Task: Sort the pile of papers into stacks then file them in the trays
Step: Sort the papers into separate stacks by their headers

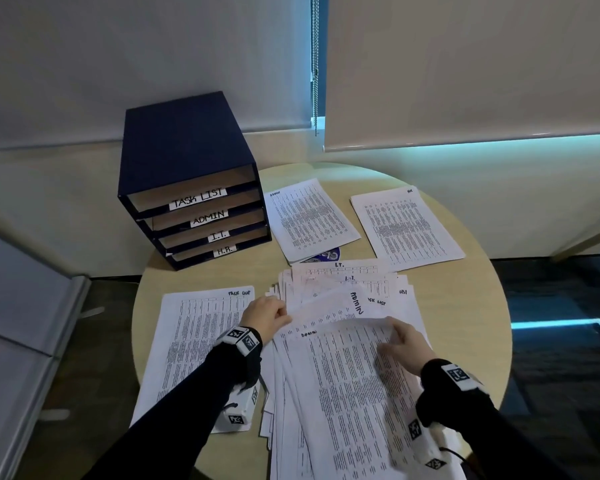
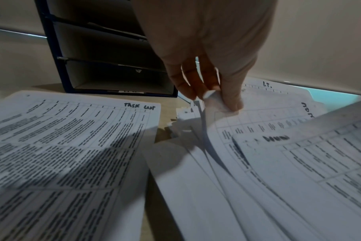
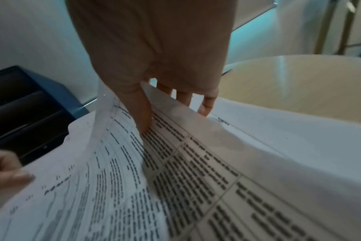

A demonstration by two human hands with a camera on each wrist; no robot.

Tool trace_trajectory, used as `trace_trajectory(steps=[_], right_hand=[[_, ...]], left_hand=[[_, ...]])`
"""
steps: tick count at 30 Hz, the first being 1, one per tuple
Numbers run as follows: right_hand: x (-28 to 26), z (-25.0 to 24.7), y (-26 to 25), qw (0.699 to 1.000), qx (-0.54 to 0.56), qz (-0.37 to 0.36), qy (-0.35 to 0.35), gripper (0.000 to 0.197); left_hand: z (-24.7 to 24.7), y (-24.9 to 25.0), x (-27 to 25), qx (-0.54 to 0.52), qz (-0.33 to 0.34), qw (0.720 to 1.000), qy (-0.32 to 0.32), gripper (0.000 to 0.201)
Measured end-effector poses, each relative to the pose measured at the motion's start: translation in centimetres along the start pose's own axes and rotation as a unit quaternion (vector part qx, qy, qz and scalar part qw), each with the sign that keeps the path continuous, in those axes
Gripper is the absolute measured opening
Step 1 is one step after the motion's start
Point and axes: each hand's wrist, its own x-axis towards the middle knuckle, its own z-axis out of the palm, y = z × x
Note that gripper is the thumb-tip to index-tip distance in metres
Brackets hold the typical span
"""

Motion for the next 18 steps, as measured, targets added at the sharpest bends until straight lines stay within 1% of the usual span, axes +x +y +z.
trace_trajectory(steps=[1,3,4,6,10,13,14,16,18], right_hand=[[-0.1,0.0,-0.2,1.0,-0.023,-0.005,-0.003,0.038],[-0.2,0.0,-0.3,0.998,-0.06,-0.027,-0.002,0.02],[-0.4,0.0,-0.6,0.997,-0.071,-0.032,0.002,0.021],[-0.6,0.2,-0.8,0.998,-0.061,-0.033,0.013,0.025],[-0.8,0.4,-1.1,0.998,-0.048,-0.037,0.027,0.024],[-1.0,0.4,-1.2,0.998,-0.01,-0.045,0.051,0.014],[-1.0,0.4,-1.2,0.997,-0.003,-0.045,0.06,0.014],[-0.6,0.3,-1.0,0.996,0.0,-0.046,0.081,0.026],[-0.3,0.2,-1.3,0.994,-0.001,-0.052,0.098,0.029]], left_hand=[[-0.1,-0.1,-0.1,0.003,0.006,1.0,-0.001,0.025],[-0.3,-0.2,-0.1,0.007,0.017,1.0,-0.002,0.024],[-0.3,-0.2,0.0,0.013,0.022,1.0,-0.003,0.024],[-0.2,-0.3,0.0,0.02,0.032,0.999,-0.003,0.027],[-0.2,0.0,-0.1,0.009,0.052,0.998,0.032,0.023],[-0.4,0.5,-0.3,0.01,0.062,0.998,0.031,0.014],[-0.4,0.7,-0.3,-0.002,0.063,0.998,0.025,0.012],[-0.5,0.7,-0.3,-0.05,0.055,0.997,0.005,0.01],[-0.6,0.9,-0.4,-0.098,0.047,0.994,-0.025,0.009]])
